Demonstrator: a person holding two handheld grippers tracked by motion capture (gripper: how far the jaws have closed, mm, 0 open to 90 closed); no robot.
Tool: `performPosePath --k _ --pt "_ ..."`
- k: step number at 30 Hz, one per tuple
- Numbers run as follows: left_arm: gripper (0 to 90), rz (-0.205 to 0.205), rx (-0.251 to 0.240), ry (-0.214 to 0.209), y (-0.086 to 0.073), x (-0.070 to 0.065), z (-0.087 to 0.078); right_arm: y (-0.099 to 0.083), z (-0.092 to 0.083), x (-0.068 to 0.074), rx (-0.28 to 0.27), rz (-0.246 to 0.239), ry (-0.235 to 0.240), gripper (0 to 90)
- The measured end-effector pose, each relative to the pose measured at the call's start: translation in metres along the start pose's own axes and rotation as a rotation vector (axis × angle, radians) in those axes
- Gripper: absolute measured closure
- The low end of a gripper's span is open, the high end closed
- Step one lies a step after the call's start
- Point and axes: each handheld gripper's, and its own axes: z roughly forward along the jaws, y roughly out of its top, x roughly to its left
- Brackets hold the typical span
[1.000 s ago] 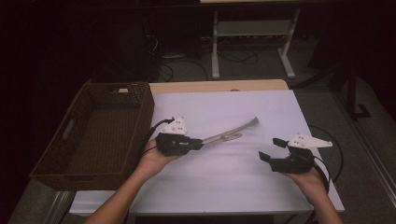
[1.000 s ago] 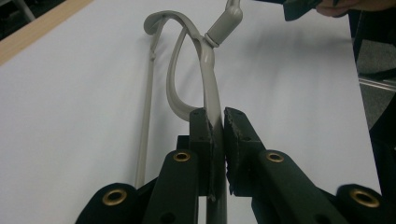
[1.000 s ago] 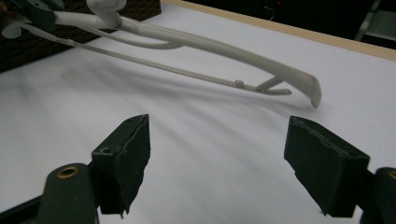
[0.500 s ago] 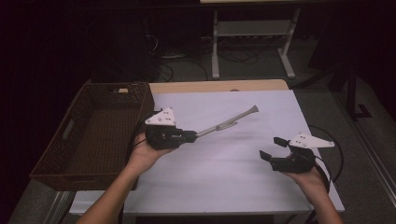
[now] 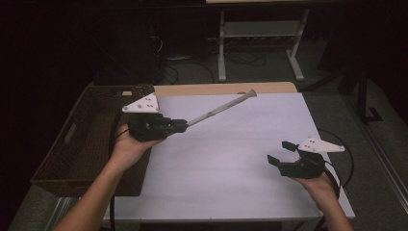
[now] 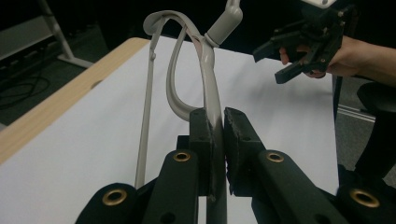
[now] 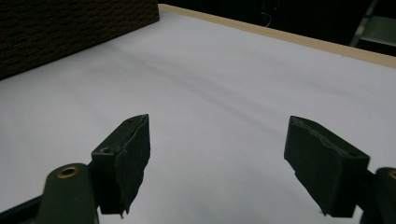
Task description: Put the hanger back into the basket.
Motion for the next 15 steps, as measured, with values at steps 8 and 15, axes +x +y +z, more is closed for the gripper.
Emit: performPosePath --k 8,15 --pt "83.0 -0.026 -0.043 0.053 0.001 0.014 -0.041 0.0 0.001 0.0 -0.001 0.002 -0.002 21.9" --pt "82.9 -0.045 -0.05 0.11 -0.004 0.025 -0.075 0.0 0.001 -0.001 -0.005 0.001 -0.007 21.9"
